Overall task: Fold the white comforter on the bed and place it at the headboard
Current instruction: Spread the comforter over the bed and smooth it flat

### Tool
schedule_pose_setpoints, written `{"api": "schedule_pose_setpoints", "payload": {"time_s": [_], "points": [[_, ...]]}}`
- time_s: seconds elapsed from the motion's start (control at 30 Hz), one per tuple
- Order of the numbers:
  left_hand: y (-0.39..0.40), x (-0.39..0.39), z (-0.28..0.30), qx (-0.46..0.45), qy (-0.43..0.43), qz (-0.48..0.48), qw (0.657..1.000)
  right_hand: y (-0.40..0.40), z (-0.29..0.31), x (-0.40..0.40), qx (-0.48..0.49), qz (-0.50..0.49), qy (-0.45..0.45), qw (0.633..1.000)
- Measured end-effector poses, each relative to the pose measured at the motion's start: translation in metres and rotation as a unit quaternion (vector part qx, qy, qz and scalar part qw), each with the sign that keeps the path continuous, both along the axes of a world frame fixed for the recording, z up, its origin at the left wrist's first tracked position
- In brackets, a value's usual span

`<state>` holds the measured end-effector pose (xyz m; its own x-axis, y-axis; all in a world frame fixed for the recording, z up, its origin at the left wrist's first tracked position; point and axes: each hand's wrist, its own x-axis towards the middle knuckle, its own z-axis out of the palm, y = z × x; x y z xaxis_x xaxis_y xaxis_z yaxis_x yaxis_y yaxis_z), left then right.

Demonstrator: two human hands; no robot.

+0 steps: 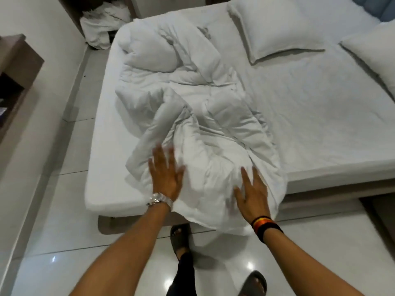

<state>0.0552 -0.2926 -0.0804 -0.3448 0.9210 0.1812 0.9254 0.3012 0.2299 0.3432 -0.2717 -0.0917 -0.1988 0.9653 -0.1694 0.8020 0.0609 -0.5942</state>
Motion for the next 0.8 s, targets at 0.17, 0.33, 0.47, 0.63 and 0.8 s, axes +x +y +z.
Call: {"api": "schedule_pose_setpoints", "payload": {"time_s": [0.17,0.33,0.47,0.63,0.8], "points": [[0.031,-0.120,-0.018,-0.038,-0.115,0.120,0.985,0.043,0.003,-0.125,0.058,0.113,-0.007,0.992],[0.060,-0.157,-0.011,-0.135,-0.226,0.062,0.963,0.084,-0.015,-0.196,0.027,0.121,-0.078,0.989],[0.019,-0.168,0.014,-0.076,-0.264,0.074,0.959,0.088,-0.008,-0.214,-0.002,0.125,-0.086,0.988],[-0.128,-0.192,0.027,-0.056,-0.317,0.225,0.919,0.047,0.007,-0.246,0.001,0.209,-0.032,0.977],[-0.257,-0.199,-0.013,-0.174,-0.323,0.366,0.855,-0.013,-0.025,-0.249,-0.081,0.301,-0.147,0.939]]}}
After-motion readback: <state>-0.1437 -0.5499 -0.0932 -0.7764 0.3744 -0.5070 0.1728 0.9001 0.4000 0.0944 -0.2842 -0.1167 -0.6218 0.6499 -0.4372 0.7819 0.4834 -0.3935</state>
